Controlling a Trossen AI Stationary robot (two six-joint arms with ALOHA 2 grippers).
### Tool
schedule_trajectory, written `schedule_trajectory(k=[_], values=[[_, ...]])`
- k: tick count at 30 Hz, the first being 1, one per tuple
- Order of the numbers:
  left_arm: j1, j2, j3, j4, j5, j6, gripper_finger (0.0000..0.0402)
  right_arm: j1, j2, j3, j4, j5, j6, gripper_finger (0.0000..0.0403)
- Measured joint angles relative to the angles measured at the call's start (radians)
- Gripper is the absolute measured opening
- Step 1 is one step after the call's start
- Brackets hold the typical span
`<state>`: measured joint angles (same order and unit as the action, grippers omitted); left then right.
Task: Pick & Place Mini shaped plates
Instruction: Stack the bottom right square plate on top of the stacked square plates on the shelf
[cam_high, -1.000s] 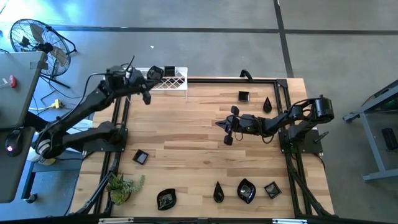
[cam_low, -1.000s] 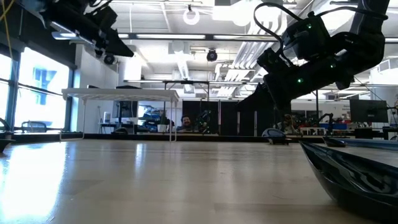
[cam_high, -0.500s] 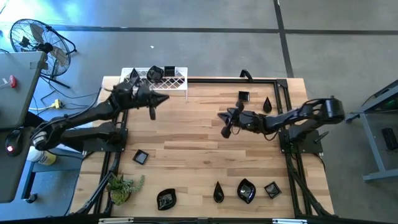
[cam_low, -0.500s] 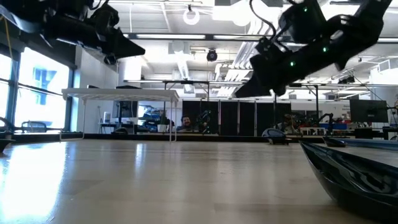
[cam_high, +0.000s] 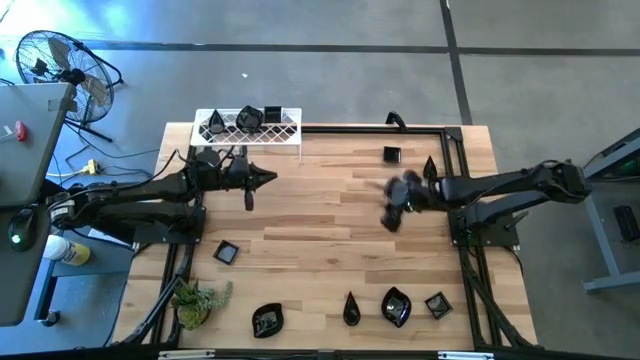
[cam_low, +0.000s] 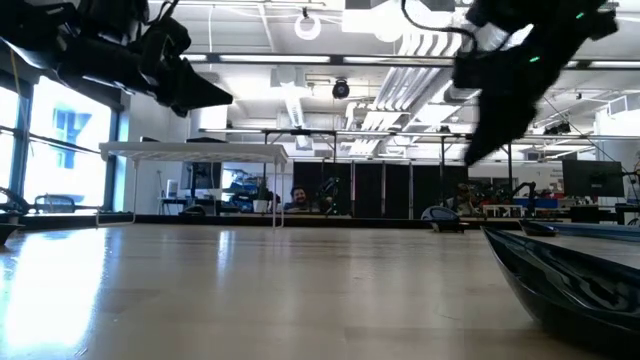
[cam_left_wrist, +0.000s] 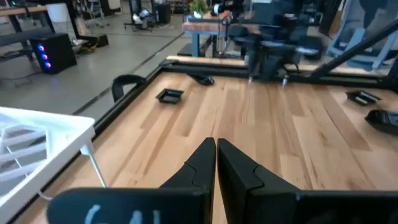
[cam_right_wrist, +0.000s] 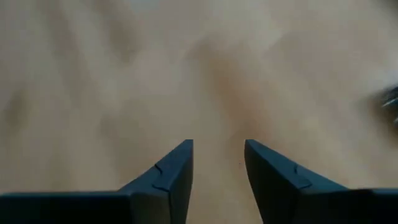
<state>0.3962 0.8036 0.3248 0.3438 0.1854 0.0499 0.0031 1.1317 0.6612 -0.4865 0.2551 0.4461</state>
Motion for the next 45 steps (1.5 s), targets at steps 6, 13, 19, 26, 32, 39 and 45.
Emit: schedule_trajectory(k=[6,13,19,26,32,39,45], values=[[0.002,0.000,0.000,-0.002,0.002,0.001,0.0014,0.276,0.007,0.033,-0.179,-0.260,0.112,0.0145],[0.002,0.000,0.000,-0.005,0.003,0.017,0.0014,0.519,0.009,-0.004,-0.199,-0.390,0.398,0.0145],[0.002,0.042,0.000,-0.002,0.002,0.022,0.0014,0.638,0.017,-0.004,-0.151,-0.408,0.444,0.0145],[0.003,0.067,0.000,0.003,-0.018,0.009,0.0014,0.720,0.144,-0.004,-0.072,-0.451,0.400,0.0145],[0.003,0.066,0.000,0.011,-0.020,-0.002,0.0014,0.752,0.281,-0.004,0.034,-0.514,0.341,0.0144],[0.003,0.066,0.000,0.013,-0.021,-0.002,0.0014,0.795,0.341,-0.003,0.034,-0.561,0.308,0.0126],[0.003,0.066,0.000,0.013,-0.021,-0.002,0.0014,0.805,0.341,-0.002,0.003,-0.548,0.286,0.0087]])
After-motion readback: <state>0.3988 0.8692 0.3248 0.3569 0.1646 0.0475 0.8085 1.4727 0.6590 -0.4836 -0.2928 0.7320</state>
